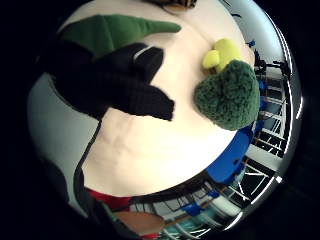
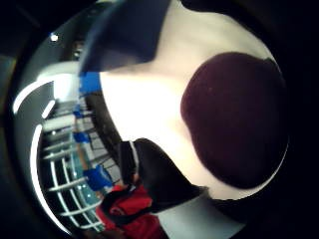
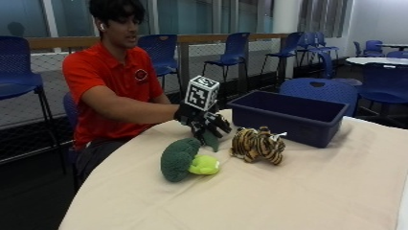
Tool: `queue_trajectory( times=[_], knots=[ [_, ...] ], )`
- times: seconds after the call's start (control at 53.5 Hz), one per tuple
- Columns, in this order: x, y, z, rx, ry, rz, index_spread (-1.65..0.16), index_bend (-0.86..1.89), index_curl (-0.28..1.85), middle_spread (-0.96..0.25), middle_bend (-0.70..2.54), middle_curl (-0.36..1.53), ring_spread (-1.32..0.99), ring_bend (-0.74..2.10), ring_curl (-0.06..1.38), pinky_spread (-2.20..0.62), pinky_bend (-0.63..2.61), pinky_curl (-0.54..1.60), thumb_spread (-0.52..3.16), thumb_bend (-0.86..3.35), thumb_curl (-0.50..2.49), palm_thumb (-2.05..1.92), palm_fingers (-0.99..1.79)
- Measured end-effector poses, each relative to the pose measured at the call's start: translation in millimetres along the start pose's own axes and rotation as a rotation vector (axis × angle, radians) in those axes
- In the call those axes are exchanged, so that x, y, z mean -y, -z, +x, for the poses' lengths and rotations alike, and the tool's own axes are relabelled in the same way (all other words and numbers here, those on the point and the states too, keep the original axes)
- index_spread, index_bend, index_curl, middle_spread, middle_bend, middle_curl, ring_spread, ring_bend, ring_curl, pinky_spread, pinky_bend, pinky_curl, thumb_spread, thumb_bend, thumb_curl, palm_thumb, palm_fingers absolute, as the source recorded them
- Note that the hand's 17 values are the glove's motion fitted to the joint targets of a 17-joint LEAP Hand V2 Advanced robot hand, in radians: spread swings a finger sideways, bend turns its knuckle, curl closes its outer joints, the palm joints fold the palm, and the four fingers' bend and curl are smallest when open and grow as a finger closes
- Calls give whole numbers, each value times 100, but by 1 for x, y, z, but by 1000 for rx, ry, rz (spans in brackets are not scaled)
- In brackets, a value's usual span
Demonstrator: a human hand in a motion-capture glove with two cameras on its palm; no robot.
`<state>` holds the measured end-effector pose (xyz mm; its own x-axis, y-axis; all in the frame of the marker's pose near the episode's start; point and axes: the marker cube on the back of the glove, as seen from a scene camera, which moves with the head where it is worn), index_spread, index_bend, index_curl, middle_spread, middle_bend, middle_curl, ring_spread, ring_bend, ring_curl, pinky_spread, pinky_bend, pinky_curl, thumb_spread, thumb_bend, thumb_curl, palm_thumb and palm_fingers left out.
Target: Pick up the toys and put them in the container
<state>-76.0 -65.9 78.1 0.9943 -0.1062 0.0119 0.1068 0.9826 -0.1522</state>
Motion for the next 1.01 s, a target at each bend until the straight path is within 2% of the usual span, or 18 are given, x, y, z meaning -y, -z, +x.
queue_trajectory(
  times=[0.075,0.206,0.299,0.355,0.523,0.729,0.803,0.859,1.009],
  knots=[
    [2,-11,-4,-47,-28,-25,-35,14,23,-6,12,19,2,24,17,8,127,44,101,-6,13,-7,-6],
    [-3,-15,-7,-78,-32,46,-38,31,28,-6,17,20,0,29,18,5,115,39,113,0,18,2,15],
    [-5,-11,-6,-78,-3,130,-38,41,32,-15,41,28,-4,28,17,-1,97,33,123,6,23,13,41],
    [-6,-7,-6,-80,17,169,-37,36,33,-21,55,33,-14,43,21,-10,90,31,127,14,28,29,62],
    [-12,29,6,-5,24,233,-36,23,34,-32,53,36,-32,67,30,-30,96,32,124,23,40,52,83],
    [-13,120,2,-55,18,323,-36,19,39,-39,51,39,-41,68,33,-39,97,34,113,22,50,60,86],
    [-6,143,-11,-83,92,336,-36,18,41,-41,50,41,-43,68,33,-40,97,34,110,20,53,61,87],
    [4,163,-26,-110,206,337,-36,18,42,-42,49,42,-44,67,33,-40,97,34,108,19,55,61,86],
    [57,202,-86,-33,154,340,-37,17,44,-44,48,44,-46,66,33,-41,97,35,105,17,60,62,87]
  ],
)
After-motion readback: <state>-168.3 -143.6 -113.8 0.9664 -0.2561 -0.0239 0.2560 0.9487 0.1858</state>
